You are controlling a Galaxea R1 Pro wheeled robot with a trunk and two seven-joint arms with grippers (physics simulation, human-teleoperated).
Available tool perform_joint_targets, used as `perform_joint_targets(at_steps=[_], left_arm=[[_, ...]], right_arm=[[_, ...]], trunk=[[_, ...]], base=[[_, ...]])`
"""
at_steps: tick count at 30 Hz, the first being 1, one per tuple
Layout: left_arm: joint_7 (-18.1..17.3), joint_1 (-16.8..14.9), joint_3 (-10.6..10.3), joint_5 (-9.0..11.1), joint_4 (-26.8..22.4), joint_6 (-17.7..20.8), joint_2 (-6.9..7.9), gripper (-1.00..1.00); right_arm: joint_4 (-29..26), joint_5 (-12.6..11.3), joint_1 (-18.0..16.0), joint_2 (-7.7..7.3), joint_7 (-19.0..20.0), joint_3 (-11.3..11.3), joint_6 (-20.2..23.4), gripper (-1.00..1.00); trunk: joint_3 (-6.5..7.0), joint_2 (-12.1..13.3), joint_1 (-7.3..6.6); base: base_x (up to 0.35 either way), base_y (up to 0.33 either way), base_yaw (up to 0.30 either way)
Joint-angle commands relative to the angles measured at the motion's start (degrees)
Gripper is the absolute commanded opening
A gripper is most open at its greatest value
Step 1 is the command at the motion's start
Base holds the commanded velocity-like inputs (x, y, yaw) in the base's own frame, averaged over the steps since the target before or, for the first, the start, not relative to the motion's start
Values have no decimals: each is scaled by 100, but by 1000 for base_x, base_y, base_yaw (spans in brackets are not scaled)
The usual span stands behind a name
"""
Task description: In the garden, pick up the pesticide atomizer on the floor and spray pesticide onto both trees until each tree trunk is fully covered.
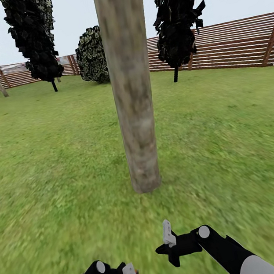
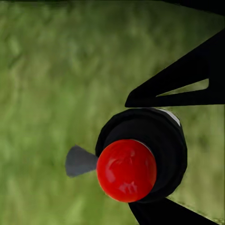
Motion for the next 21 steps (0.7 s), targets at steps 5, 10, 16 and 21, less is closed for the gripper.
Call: perform_joint_targets(at_steps=[5,10,16,21], left_arm=[[-10,0,8,18,1,-309,-14,-100],[-13,-6,10,20,-3,-338,-184,-100],[-116,-17,24,52,-153,-333,-292,-100],[-284,-17,20,276,-306,-324,-319,-100]], right_arm=[[0,2,0,0,-4,0,0,-100],[0,8,0,0,-4,0,0,-100],[0,9,0,0,-3,0,-3,-100],[3,8,0,0,0,0,-3,-100]], trunk=[[0,0,0],[0,0,0],[0,0,0],[0,0,0]], base=[[0,0,0],[0,0,0],[0,0,0],[0,0,0]])
